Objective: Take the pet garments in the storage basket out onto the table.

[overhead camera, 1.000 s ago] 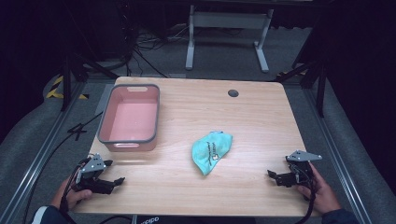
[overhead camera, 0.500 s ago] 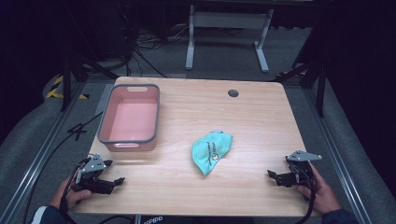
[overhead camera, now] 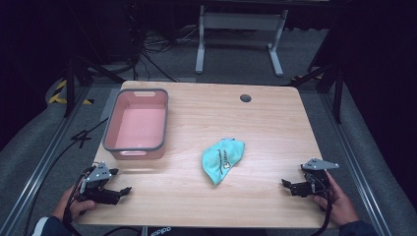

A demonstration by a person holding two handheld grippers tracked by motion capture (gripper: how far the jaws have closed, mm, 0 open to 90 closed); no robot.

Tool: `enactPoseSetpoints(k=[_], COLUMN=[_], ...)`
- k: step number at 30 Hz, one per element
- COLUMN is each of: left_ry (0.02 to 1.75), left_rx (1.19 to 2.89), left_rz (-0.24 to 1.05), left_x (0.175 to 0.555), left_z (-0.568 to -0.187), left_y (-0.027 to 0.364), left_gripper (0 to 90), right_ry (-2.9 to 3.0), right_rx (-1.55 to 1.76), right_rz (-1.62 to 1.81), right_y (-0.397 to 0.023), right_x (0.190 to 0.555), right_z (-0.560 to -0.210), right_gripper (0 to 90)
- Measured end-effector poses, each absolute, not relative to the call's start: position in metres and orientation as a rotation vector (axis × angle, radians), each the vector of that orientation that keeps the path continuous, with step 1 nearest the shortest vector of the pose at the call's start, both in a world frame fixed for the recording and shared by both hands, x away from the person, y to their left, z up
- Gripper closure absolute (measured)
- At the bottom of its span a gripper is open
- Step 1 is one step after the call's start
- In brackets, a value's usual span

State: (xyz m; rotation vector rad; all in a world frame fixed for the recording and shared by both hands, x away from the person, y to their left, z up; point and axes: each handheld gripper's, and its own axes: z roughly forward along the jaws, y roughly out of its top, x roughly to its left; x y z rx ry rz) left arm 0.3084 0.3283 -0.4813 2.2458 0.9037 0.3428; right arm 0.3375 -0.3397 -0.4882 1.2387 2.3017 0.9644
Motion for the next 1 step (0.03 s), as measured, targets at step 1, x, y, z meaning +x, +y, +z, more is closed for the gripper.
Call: enactPoseSetpoints(k=[1], left_ry=[0.904], left_rx=[2.244], left_rz=[0.347], left_x=[0.3084], left_z=[-0.4814], left_y=[0.3282], left_gripper=[14.1], right_ry=[2.301], right_rx=[1.24], right_rz=[0.966], right_y=[-0.3396], right_x=[0.3375], right_z=[-0.4882], right_gripper=[0.2])
